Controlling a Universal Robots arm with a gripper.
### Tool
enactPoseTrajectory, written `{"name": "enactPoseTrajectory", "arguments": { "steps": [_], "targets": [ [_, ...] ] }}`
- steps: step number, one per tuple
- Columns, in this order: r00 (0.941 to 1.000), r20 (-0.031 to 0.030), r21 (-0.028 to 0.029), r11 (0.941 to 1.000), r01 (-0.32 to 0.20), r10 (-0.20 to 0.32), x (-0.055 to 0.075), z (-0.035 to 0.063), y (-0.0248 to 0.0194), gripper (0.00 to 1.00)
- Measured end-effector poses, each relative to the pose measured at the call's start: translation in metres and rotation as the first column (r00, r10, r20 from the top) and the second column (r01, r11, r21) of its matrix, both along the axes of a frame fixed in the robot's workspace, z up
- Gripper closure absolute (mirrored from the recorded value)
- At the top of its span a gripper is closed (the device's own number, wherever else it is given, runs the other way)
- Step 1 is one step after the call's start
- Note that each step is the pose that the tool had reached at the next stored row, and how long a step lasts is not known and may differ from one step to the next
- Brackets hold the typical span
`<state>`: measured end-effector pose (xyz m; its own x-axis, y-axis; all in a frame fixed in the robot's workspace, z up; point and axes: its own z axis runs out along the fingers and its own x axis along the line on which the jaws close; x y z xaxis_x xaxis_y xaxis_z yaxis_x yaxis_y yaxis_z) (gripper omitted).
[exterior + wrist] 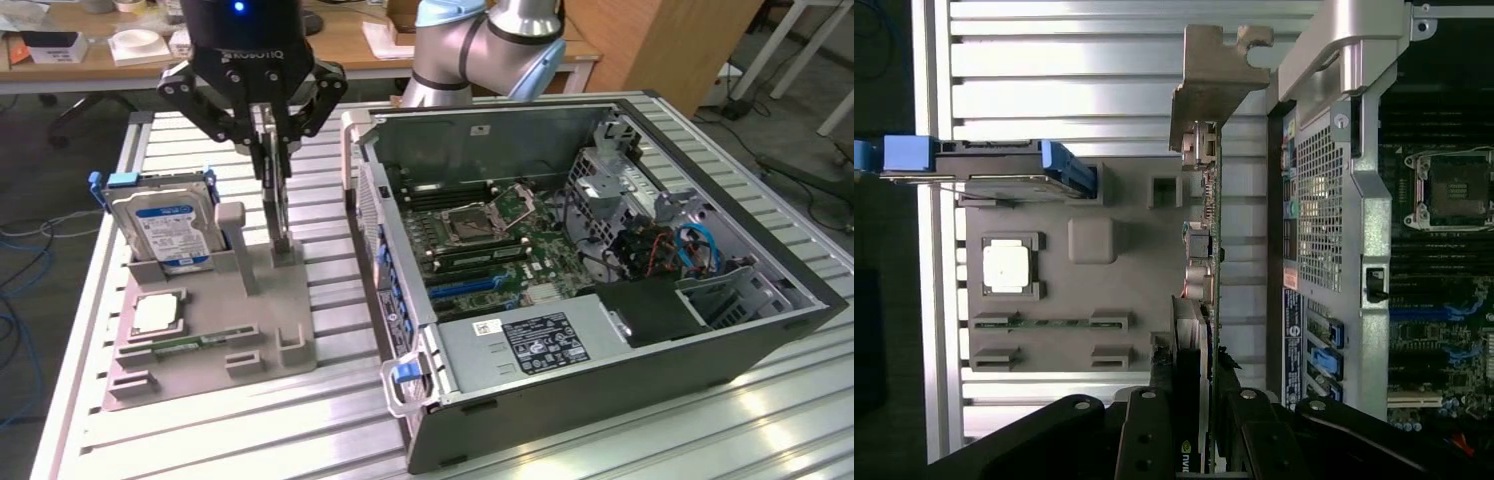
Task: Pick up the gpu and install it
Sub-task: 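Pick up the gpu and move the gpu toward the slot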
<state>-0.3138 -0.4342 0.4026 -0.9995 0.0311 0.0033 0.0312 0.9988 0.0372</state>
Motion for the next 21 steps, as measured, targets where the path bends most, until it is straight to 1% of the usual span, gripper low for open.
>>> {"name": "enactPoseTrajectory", "arguments": {
  "steps": [5,17,21],
  "targets": [
    [1.0,-0.0019,0.0,1.0,0.0,0.0,0.007,-0.0008,0.0,0.74],
    [1.0,-0.0018,0.0,1.0,0.0,0.0,0.007,-0.0011,0.0,0.74],
    [1.0,-0.002,0.0003,1.0,0.0,0.0,0.013,-0.0011,0.0,0.74]
  ]
}}
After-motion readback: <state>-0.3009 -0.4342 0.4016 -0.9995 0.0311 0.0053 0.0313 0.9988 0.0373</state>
